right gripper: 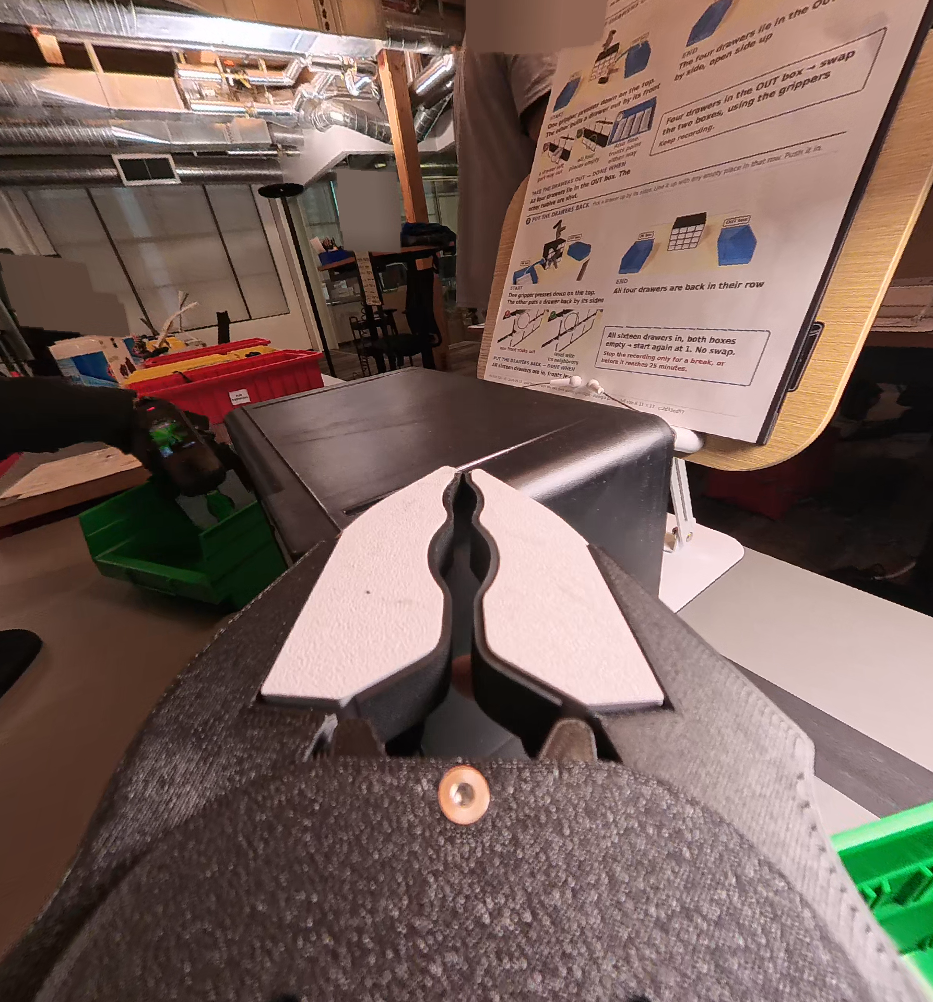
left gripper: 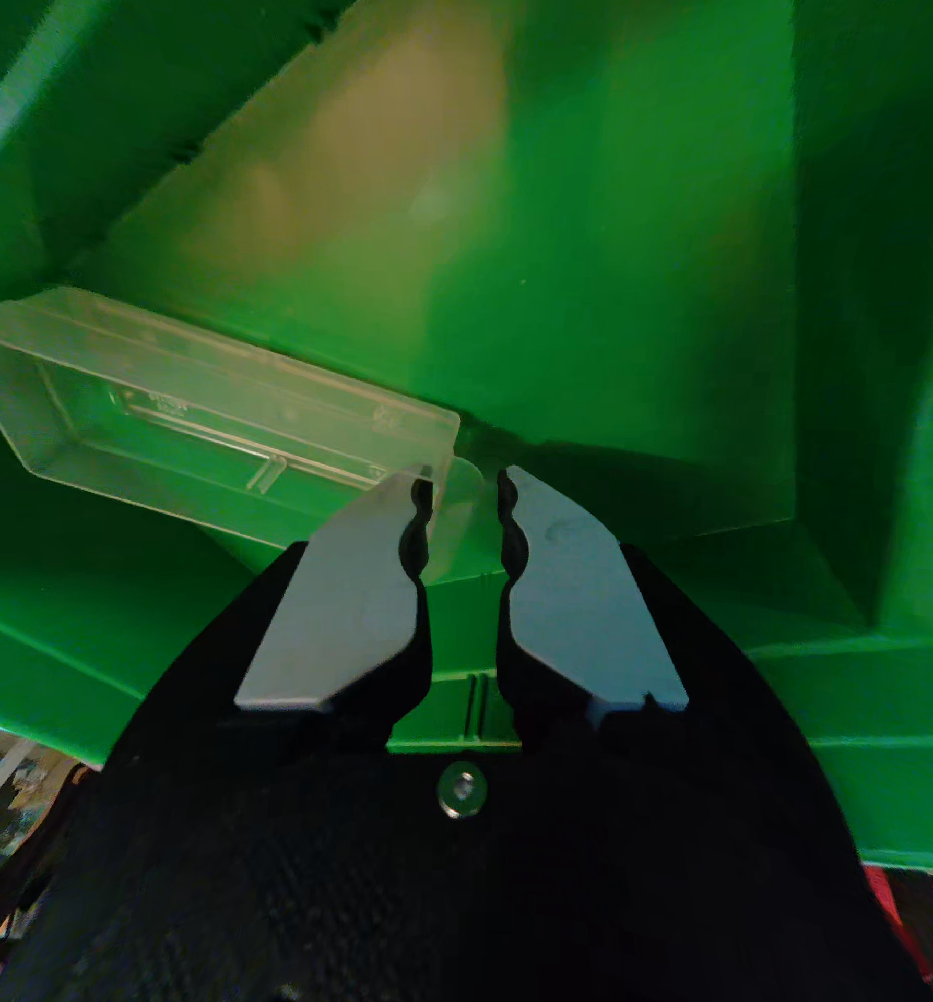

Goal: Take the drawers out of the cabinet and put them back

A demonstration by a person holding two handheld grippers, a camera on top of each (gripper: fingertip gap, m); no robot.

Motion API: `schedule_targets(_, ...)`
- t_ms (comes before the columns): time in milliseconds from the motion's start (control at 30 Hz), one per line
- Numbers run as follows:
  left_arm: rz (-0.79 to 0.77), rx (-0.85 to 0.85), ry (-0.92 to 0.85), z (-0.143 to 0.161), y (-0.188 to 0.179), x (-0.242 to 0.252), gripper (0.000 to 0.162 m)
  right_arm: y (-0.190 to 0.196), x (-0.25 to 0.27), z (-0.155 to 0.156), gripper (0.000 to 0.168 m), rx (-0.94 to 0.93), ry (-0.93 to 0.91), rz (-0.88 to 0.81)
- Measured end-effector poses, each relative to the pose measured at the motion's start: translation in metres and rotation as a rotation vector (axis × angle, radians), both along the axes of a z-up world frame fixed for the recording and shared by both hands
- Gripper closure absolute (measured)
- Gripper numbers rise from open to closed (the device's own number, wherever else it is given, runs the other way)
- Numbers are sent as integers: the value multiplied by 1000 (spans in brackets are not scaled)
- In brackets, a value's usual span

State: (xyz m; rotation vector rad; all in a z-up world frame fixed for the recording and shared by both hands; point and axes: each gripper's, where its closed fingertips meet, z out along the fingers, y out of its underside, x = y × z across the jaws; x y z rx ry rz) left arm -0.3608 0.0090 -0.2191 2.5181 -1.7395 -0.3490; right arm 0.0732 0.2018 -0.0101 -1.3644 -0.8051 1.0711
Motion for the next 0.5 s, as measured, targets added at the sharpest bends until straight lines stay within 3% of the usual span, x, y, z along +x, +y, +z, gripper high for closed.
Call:
schedule_targets(167,29,16,15,5,-6,-9,133,0,0,0,168,-3,4,5)
schedule_targets(300,43,54,56,2,-8,-19,142,0,0,0,168,-3,3,6)
schedule_targets(500,89,102,-88,26,-16,19,144,0,0,0,168,-5,5,7)
